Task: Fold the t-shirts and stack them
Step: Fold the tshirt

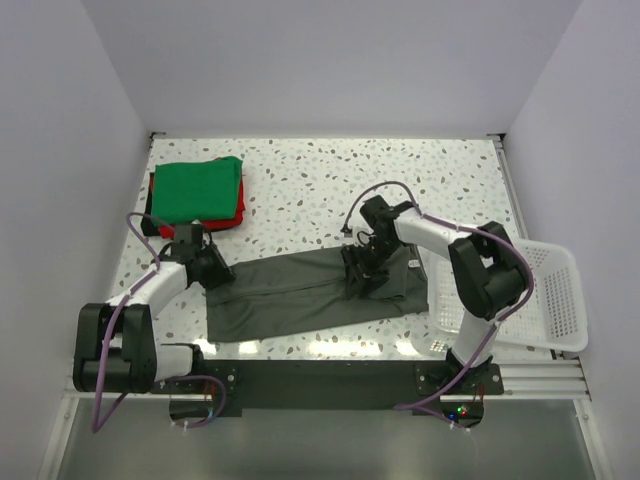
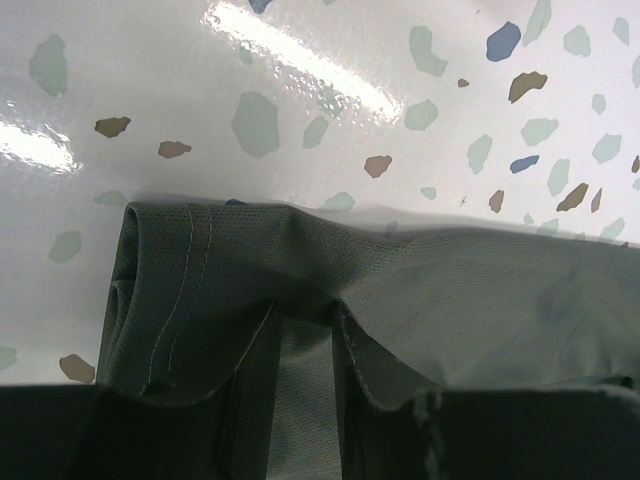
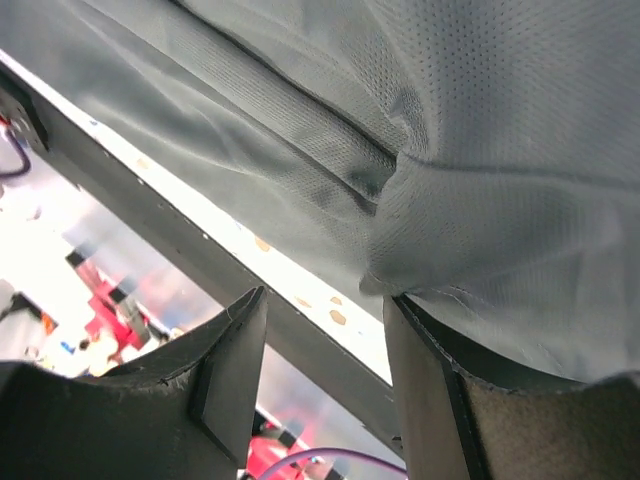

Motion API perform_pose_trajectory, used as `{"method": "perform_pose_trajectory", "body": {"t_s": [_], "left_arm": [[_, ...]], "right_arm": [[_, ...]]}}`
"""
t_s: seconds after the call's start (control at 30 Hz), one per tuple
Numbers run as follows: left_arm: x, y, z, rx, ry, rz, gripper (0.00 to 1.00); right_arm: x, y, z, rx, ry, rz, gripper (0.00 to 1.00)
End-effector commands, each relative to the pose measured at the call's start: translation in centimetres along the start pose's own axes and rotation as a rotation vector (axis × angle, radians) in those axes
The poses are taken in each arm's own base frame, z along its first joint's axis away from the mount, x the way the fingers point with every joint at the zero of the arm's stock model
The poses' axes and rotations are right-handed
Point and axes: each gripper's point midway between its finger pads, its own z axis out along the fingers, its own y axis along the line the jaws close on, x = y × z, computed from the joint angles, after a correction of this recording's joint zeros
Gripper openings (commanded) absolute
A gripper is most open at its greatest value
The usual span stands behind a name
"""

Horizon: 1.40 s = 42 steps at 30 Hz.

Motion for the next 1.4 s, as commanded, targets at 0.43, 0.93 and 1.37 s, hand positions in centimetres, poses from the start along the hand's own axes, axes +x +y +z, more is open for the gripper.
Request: {"method": "perform_pose_trajectory", "body": {"t_s": [0.43, 0.93, 1.37], "left_arm": [[-1.9, -2.0, -2.6, 0.013, -0.043, 0.073, 0.32], [1.6, 0.8, -0.2, -0.053, 0.046, 0.016, 0.32], [1.8, 2.1, 0.7, -0.117, 0.070, -0.013, 0.32]], "right_arm": [[-9.4, -7.1, -13.2, 0.442, -0.493, 0.283, 0.53], [-14.0, -16.2, -14.4, 0.551, -0.499, 0.358, 0.44], [-13.6, -19.0, -12.5, 0.586, -0.405, 0.381, 0.16]]}}
